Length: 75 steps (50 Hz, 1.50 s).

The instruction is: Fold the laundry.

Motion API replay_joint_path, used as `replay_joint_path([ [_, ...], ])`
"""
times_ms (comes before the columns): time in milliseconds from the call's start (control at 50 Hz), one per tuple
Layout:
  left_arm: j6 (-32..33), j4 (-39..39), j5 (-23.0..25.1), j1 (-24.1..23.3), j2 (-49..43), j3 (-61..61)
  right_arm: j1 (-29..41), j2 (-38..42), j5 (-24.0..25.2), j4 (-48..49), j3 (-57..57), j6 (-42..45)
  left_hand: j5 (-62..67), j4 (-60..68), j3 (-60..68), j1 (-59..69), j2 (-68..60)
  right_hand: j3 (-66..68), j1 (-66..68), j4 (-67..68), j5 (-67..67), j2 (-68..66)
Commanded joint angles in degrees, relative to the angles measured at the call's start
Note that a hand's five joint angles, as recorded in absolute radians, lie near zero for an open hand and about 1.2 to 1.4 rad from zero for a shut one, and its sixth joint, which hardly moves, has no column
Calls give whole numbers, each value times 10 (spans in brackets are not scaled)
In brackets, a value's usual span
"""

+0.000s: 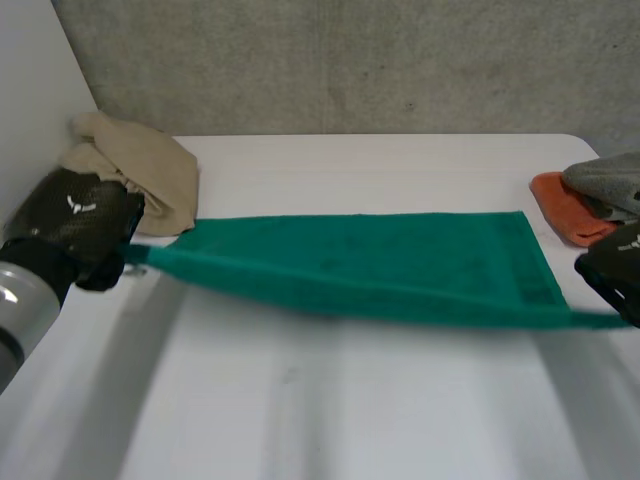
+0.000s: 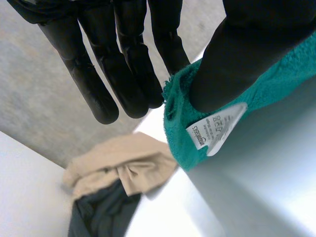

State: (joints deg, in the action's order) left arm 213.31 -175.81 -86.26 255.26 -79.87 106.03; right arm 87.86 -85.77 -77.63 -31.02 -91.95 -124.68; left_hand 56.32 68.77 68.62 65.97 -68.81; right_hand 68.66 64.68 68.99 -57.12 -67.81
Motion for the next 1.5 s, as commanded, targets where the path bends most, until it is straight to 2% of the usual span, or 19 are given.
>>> replay_joint_path([
  [20,53,38,-1,-3,-41,20,-10,8,12,11,-48,59,137,112,114,140,-112,113,153,110,-129,-122],
  [140,65,9,-8,-4,-206,-41,7,133,4,117,-2,30,137,112,114,140,-112,113,153,110,-129,-122],
  [260,56,-41,-18,-14,-291,-117,66,183,-16,181,53,-9,137,112,114,140,-112,113,153,110,-129,-122],
  [280,51,-51,-22,-22,-305,-129,73,183,-23,192,60,-22,137,112,114,140,-112,-48,-8,-51,32,39],
  [360,34,-59,-27,-43,-318,-145,78,177,-22,229,54,-81,137,112,114,140,-112,-338,-298,-341,322,329],
  [500,19,-71,-29,-50,-322,-166,72,82,-6,228,20,-158,137,112,114,140,-112,-431,-391,-434,416,422],
  [600,22,-89,-34,-53,-351,-208,71,59,6,144,-20,-173,137,112,114,140,-112,-460,-420,-463,444,451],
  [700,24,-91,-57,-53,-390,-250,70,21,16,93,-75,-175,137,112,114,140,-112,-460,-420,-463,444,451],
  [800,23,-92,-84,-51,-424,-289,70,-2,31,142,-144,-175,137,112,114,140,-112,-453,-413,-456,437,444],
  [920,18,-92,-85,-53,-436,-296,69,-1,36,177,-197,-172,137,112,114,140,-112,-429,-390,-433,414,421],
  [1040,17,-92,-84,-55,-435,-287,68,13,30,231,-212,-168,137,112,114,140,-112,-386,-346,-389,370,377],
  [1160,17,-91,-84,-54,-435,-275,52,76,13,296,-203,-168,137,112,114,140,-112,-253,-213,-256,238,245],
  [1360,18,-90,-82,-49,-420,-252,43,91,-4,322,-194,-161,137,112,114,140,-112,-244,-205,-248,229,236],
  [1440,18,-89,-81,-48,-400,-235,42,94,-7,327,-193,-159,137,112,114,140,-112,-122,-82,-125,106,113],
  [1480,17,-88,-82,-49,-387,-224,41,102,-9,330,-188,-156,137,112,114,140,-112,-31,9,-34,16,23],
  [1500,17,-88,-81,-49,-382,-219,40,104,-12,332,-186,-154,137,112,114,140,-112,59,99,56,-75,-68],
])
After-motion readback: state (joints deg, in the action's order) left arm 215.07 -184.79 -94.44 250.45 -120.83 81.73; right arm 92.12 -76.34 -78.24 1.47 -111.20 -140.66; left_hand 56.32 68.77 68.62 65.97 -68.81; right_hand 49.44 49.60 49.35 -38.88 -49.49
